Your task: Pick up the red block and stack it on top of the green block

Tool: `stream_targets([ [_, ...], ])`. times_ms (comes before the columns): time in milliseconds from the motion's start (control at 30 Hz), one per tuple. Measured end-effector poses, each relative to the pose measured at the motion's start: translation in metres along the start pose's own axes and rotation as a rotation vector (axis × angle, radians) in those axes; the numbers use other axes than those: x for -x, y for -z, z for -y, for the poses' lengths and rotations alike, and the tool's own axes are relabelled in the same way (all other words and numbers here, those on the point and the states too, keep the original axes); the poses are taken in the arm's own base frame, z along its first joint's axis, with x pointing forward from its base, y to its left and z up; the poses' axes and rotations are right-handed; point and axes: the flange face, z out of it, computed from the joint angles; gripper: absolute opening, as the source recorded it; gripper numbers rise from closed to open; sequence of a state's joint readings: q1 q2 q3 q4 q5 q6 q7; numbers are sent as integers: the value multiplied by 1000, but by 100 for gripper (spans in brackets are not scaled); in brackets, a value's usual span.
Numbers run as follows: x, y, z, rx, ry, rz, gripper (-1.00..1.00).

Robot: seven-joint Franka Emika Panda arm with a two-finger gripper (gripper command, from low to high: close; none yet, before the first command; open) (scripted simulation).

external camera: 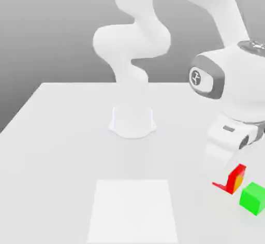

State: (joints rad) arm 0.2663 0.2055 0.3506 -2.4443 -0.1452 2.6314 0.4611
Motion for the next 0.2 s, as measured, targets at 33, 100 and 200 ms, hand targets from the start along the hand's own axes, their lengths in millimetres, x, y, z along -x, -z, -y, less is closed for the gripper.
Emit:
stream_targets([
  [33,1,-12,14,0,51,-1,-100],
  [100,3,-36,25,0,91,-1,100],
  [200,3,-36,25,0,91,-1,100],
])
